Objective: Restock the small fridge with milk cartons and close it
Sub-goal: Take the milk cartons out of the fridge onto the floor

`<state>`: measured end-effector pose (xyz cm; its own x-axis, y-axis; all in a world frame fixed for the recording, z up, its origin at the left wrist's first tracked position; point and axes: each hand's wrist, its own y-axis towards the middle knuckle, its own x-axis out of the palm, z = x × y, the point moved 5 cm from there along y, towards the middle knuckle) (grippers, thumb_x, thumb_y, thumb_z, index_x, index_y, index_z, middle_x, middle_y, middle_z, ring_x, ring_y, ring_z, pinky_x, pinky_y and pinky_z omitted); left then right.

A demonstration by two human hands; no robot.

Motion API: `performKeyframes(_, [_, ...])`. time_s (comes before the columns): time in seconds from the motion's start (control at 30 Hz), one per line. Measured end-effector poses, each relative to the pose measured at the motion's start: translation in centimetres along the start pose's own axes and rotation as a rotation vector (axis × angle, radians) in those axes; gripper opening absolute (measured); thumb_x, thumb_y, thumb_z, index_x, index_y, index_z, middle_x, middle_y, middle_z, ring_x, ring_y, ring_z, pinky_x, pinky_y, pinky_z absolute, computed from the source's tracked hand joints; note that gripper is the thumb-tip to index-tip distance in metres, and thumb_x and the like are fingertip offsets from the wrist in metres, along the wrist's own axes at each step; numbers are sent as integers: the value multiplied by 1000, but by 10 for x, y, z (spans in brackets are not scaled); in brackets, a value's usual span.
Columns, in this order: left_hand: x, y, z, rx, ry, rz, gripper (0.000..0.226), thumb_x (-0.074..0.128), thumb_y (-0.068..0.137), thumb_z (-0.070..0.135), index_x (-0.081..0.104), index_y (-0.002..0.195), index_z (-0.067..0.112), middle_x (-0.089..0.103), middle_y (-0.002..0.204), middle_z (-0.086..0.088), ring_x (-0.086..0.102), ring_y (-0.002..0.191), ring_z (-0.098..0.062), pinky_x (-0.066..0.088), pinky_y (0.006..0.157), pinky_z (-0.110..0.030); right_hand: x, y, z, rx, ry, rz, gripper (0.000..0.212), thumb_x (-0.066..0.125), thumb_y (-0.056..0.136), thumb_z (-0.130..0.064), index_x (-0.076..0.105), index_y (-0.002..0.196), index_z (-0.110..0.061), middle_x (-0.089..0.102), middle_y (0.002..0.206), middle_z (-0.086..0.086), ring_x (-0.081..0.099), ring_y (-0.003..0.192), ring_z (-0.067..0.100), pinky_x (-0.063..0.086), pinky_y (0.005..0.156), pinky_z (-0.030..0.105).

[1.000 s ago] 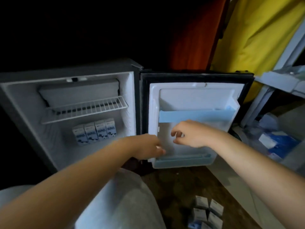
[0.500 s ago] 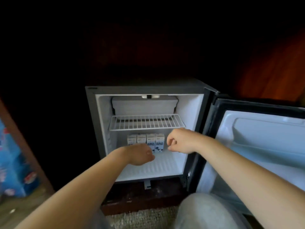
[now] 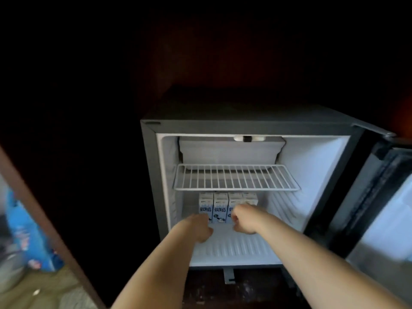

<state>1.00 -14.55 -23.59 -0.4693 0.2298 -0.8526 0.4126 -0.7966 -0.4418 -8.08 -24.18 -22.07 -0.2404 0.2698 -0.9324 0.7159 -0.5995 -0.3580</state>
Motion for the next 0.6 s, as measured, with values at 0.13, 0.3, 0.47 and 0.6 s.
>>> performKeyframes(0.13, [4,25,1,24,54,43,59,45,97,31,21,148,15,31,152,-10,37,135,-28,36,109,-39,15,34,10,15,-32,-23,34,57,90,-17,54,124,-10,58,124,9,59,108,26,49,90,34])
performKeyframes(0.3, [-5,62,-8,47,150,137,74,50,92,38,9,151,19,7,159,-5,18,144,-28,26,114,-44,16,70,7,-27,6,61,46,60,87,-15,48,132,-14,52,130,10,52,117,27,46,89,36])
performKeyframes(0.47, [-3,94,-13,42,175,165,86,55,90,37,-2,151,18,4,159,-4,13,145,-27,22,117,-44,22,90,5,-145,-48,193,69,62,88,-19,27,147,-13,36,149,8,34,136,26,32,108,38])
performKeyframes(0.6, [0,110,-19,41,139,191,80,59,88,34,10,149,17,22,155,-7,31,139,-29,32,112,-43,31,100,8,-160,-49,250,69,62,88,-21,26,147,-13,36,149,8,34,137,26,25,113,37])
